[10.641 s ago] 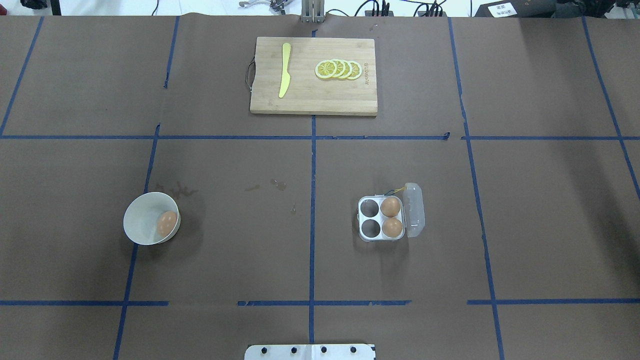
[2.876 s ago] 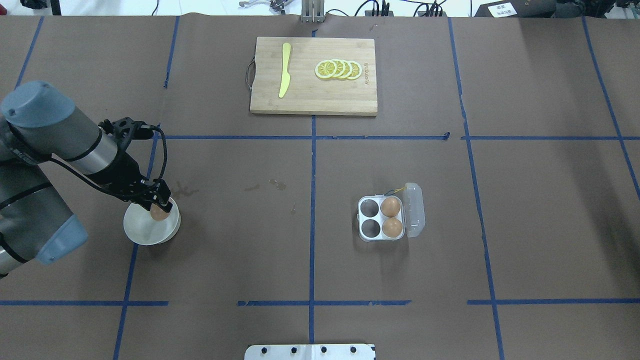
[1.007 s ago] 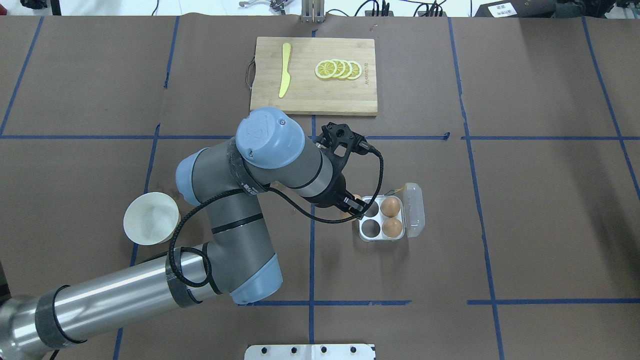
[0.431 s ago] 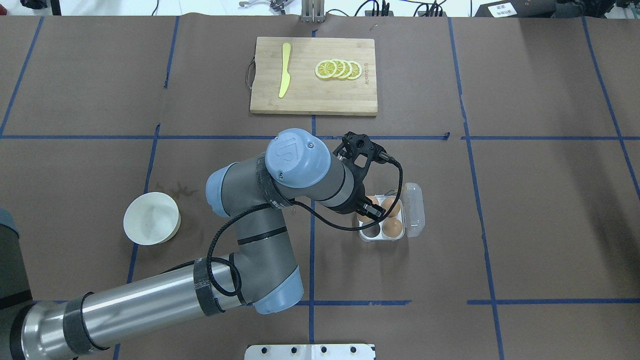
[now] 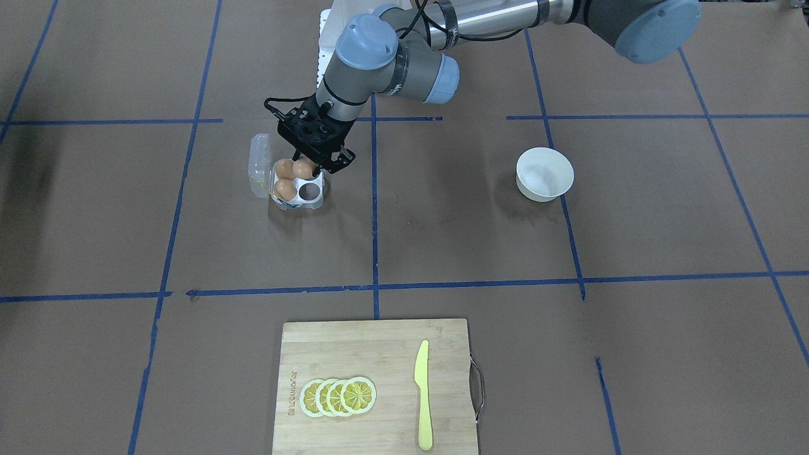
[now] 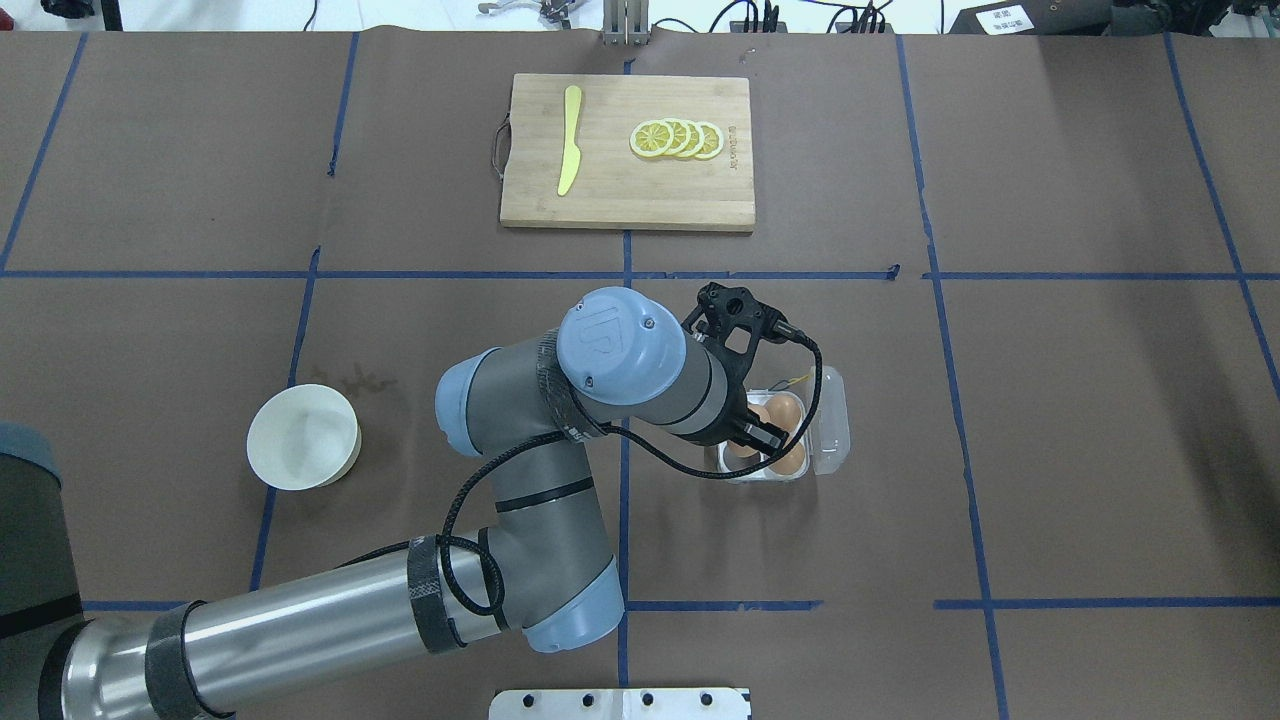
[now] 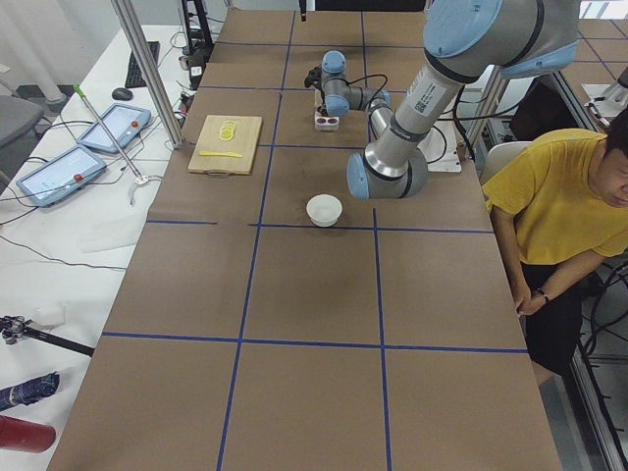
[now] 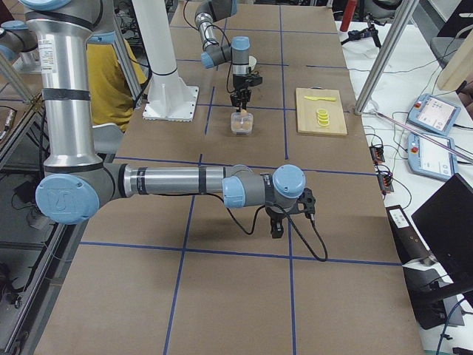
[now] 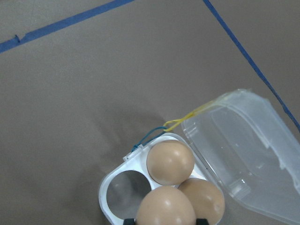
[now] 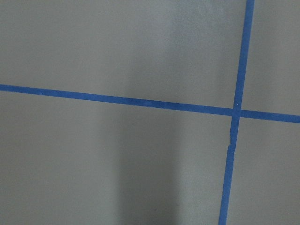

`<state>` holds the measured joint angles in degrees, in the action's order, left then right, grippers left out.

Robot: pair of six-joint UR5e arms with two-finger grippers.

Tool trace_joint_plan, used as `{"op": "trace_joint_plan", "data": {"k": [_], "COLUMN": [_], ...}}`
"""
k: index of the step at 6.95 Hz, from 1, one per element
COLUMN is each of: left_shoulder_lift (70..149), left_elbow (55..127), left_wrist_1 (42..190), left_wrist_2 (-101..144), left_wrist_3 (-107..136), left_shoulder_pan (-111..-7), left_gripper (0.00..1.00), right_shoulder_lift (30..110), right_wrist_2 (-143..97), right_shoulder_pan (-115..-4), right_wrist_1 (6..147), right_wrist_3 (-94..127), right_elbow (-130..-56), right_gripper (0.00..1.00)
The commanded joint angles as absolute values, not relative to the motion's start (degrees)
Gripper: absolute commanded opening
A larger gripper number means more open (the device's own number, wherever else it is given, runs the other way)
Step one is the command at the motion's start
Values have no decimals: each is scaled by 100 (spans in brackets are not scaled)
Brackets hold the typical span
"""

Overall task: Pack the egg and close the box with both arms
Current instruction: 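Lower the egg into an empty carton slot and open the left gripper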

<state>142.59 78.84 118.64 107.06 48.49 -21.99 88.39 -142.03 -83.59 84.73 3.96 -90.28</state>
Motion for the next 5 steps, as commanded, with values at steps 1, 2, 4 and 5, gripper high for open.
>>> {"op": "trace_joint_plan", "data": {"k": [1,2,4,5], "left_shoulder_lift": [14256,14247,14247,14247], "left_elbow": [7884,7884,7884,7901], "left_wrist_1": [11865,11865,11865,11865], "left_wrist_2": [10696,10696,10696,10696], "left_wrist_3": [4913,4913,4896,4904], "left_shoulder_pan": [-2153,-2153,-2153,-2153], "left_gripper": [6,14,61,100], "right_shoulder_lift": [8850,8851,8851,8851], "right_wrist_2": [-14203,-14203,-14203,-14203], "right_shoulder_pan": [-8358,-8358,-8358,-8358], "right_wrist_1": [8473,8473,8473,8473], "right_wrist_3": [396,396,396,404], "right_elbow": [-9026,-9026,-9035,-9035], "right_gripper": [100,100,100,100]}}
